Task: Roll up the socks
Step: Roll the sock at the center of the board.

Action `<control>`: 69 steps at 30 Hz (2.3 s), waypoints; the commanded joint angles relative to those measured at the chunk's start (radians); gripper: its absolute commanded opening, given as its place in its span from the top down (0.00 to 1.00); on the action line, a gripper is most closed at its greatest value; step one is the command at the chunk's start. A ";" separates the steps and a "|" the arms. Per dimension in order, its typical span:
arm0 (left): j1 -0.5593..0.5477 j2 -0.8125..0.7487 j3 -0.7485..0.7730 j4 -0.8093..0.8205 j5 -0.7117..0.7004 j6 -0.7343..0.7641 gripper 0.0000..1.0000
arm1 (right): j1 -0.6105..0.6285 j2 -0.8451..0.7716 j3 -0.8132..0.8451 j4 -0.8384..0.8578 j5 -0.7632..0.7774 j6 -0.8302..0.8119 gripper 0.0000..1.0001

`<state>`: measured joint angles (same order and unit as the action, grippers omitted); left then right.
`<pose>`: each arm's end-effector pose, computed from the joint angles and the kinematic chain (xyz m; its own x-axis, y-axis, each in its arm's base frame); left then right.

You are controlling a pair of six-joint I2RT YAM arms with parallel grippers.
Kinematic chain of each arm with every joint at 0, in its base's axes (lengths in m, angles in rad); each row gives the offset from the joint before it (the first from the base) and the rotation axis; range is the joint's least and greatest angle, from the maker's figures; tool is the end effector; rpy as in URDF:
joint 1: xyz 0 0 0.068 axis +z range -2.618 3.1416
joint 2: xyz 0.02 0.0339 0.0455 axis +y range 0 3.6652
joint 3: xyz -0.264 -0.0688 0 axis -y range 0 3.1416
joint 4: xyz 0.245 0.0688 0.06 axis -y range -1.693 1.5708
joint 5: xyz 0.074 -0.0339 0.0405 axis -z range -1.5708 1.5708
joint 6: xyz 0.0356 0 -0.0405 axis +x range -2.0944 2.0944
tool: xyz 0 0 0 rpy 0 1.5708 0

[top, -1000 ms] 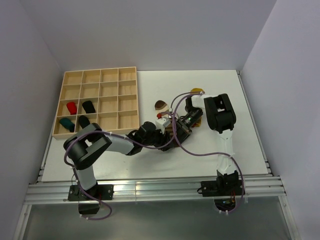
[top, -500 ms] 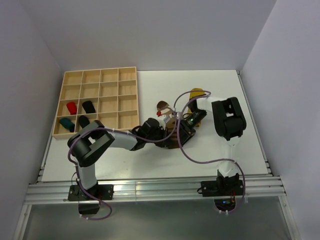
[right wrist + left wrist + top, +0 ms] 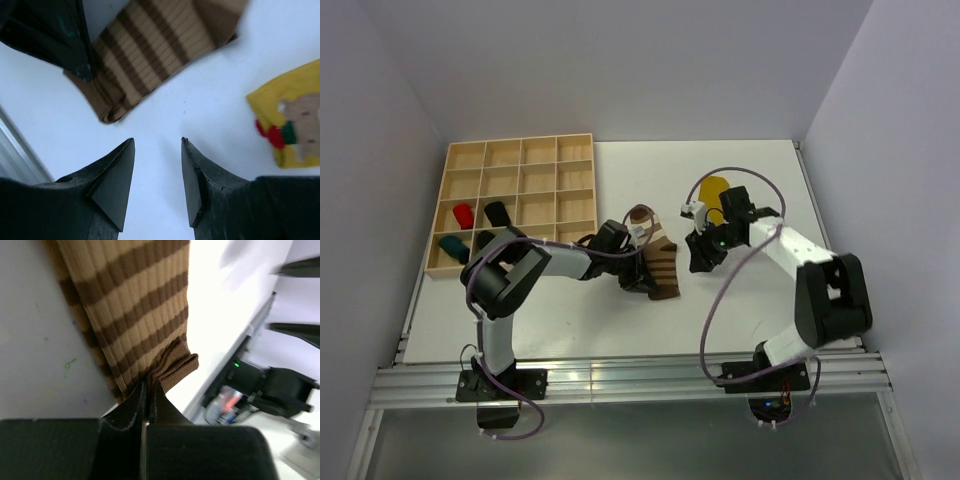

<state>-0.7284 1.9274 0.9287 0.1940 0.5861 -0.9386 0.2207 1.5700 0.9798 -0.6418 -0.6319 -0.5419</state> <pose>0.2609 -0.2591 0.1127 -0.9960 -0.0121 -0.0881 0.0630 0.6035 -0.7949 0.2792 0.0842 0.1941 -0.5985 -0.5608 -0.5721 -0.7901 0.5312 0.3059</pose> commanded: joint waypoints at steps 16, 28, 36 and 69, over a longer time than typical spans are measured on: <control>0.026 0.131 0.073 -0.353 0.130 -0.085 1.00 | 0.502 -0.465 -0.447 0.439 0.319 -0.220 0.46; 0.032 0.136 0.065 -0.375 0.129 -0.052 1.00 | 0.693 -0.432 -0.541 0.553 0.469 -0.230 0.46; 0.034 0.150 0.079 -0.389 0.133 -0.026 1.00 | 0.724 -0.375 -0.573 0.671 0.551 -0.225 0.49; 0.050 -0.186 -0.070 -0.124 -0.267 -0.118 0.71 | 0.289 0.120 0.031 -0.251 -0.170 -0.371 0.75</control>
<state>-0.6781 1.8111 0.8921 -0.0090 0.4572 -1.0451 0.5465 1.6478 0.9310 -0.6968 -0.6750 -0.8459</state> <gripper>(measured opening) 0.300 0.250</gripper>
